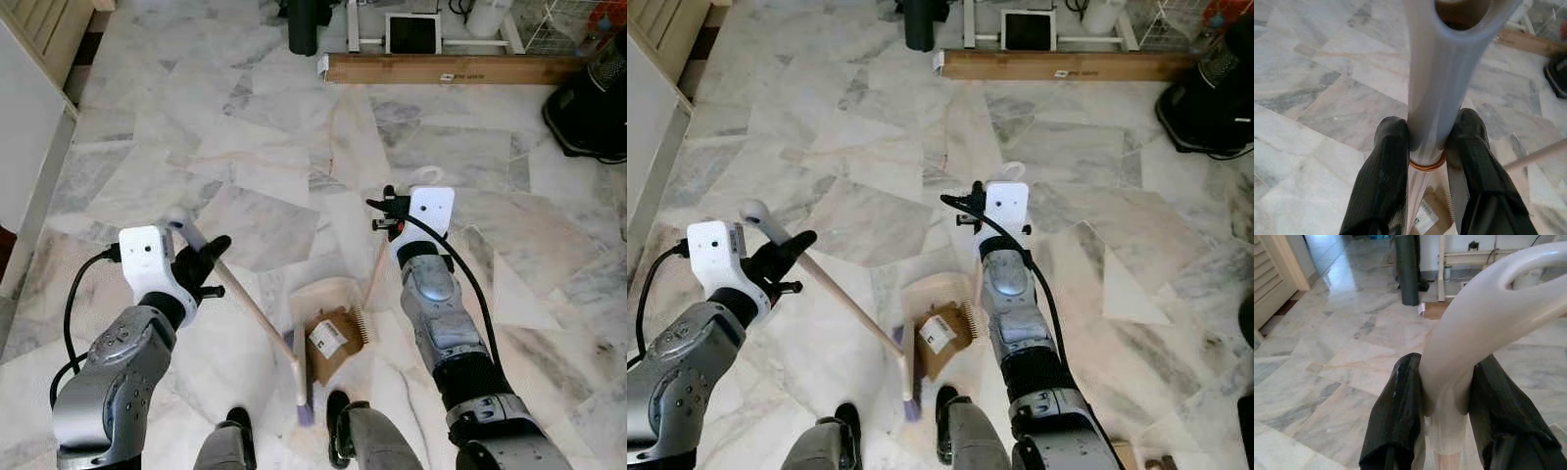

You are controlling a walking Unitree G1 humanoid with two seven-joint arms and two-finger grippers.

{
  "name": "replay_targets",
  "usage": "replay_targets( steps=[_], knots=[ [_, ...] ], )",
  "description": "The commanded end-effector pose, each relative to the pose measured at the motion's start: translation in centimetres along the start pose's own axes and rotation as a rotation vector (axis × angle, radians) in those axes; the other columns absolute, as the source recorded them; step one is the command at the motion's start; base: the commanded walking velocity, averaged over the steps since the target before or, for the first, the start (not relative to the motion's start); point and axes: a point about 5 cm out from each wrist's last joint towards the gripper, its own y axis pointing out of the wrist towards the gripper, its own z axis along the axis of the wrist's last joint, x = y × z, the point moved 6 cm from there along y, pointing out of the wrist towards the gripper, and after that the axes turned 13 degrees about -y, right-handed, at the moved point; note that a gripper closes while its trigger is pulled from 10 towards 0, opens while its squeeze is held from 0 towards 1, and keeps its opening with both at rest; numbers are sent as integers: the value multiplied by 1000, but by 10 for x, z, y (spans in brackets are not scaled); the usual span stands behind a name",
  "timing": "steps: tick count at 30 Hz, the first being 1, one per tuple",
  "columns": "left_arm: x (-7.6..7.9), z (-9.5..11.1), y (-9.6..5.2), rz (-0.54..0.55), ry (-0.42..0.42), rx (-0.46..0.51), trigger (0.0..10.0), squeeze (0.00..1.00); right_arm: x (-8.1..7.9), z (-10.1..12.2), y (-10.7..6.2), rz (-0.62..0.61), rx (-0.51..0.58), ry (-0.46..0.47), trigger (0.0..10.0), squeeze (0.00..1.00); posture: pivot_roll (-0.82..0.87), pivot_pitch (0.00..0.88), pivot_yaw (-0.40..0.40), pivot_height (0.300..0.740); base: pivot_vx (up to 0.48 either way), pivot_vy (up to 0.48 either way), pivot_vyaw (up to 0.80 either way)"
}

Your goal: Sweep floor

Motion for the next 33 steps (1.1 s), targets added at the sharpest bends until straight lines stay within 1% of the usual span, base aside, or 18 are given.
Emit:
replay_targets(
  steps=[1,3,4,5,7,12,16,18,21,22,27,28,31,33],
  knots=[
    [0,7,1,-1,-36,51,10000,0,0,6,-1,7,8,73,10000,0,-18,379,-24,740,0,0,0],
    [0,10,2,3,-37,67,10000,0,0,6,-1,7,4,83,10000,0,-18,377,-24,740,0,0,0],
    [3,17,2,-4,-46,106,10000,0,2,8,-1,6,5,89,10000,0,-17,366,-25,740,0,0,0],
    [3,17,2,-4,-46,106,10000,0,2,8,-1,6,5,89,10000,0,-17,366,-25,740,0,0,0],
    [4,26,3,-6,-54,150,10000,0,4,9,0,3,6,97,10000,0,-15,358,-26,740,0,0,0],
    [9,33,6,-25,-54,186,10000,0,7,17,2,6,16,109,10000,0,-14,323,-26,740,0,0,0],
    [12,39,5,-33,-41,220,10000,0,9,22,4,5,25,117,10000,0,-14,304,-27,740,0,0,0],
    [13,39,5,-34,-41,222,10000,0,9,23,5,4,26,118,10000,0,-14,298,-28,740,0,0,0],
    [18,40,5,-58,-11,229,10000,0,10,26,5,5,33,121,10000,0,-12,285,-29,740,0,0,0],
    [20,41,6,-65,-11,236,10000,0,10,26,6,6,32,122,10000,0,-12,271,-29,740,0,0,0],
    [26,41,8,-83,-10,250,10000,0,8,29,6,10,34,134,10000,0,-13,258,-29,740,0,0,0],
    [31,45,10,-103,-8,266,10000,0,8,33,7,8,40,146,10000,0,-13,251,-27,740,0,0,0],
    [39,49,11,-133,5,277,10000,0,9,39,8,6,55,150,10000,0,-14,251,-24,740,0,0,0],
    [40,50,10,-139,15,282,10000,0,9,40,8,5,60,153,10000,0,-14,249,-22,740,0,0,0]
  ],
)
